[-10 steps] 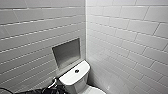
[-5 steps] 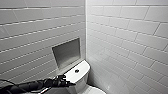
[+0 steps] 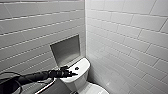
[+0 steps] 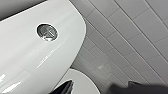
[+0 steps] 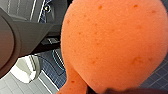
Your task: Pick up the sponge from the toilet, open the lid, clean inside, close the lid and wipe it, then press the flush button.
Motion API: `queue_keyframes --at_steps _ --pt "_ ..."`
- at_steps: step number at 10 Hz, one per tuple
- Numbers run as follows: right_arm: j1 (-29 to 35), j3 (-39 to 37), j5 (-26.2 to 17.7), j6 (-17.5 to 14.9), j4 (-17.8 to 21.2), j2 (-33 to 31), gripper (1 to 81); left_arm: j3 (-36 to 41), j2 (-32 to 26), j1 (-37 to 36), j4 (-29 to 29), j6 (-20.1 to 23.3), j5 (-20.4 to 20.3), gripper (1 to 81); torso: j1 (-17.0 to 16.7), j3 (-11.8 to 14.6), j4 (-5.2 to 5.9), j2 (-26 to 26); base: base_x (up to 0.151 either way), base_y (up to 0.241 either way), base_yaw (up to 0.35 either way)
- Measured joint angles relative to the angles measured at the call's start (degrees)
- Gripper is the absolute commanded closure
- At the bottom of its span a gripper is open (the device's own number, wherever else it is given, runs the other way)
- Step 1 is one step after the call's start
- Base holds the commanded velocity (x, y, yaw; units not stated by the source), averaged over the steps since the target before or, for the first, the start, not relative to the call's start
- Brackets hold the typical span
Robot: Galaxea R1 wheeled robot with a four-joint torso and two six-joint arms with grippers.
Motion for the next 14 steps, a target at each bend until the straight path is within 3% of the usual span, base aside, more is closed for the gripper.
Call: queue_keyframes --at_steps 2,6,7,14 --pt "0.2 0.1 0.0 0.0 0.0 0.0 81.1 -3.6 2.8 -2.2 -0.3 -0.5 1.5 1.0 0.0 -1.5 0.0 0.0 0.0 0.0 0.0" --pt "0.5 0.4 0.3 0.0 0.0 0.0 81.1 -10.5 5.9 -7.4 -0.9 -1.3 4.7 1.0 0.0 -1.7 0.0 0.1 0.0 0.0 0.0" --pt "0.5 0.4 0.3 0.0 0.0 0.0 81.1 -12.5 6.4 -7.4 -1.1 -1.9 6.0 81.1 0.0 -1.7 0.0 0.1 0.0 0.0 0.0" --pt "0.5 0.5 0.3 0.0 0.0 0.0 81.1 -25.7 15.7 -8.9 0.0 -1.5 8.9 81.1 0.0 -1.8 0.0 0.1 0.0 0.0 0.0"
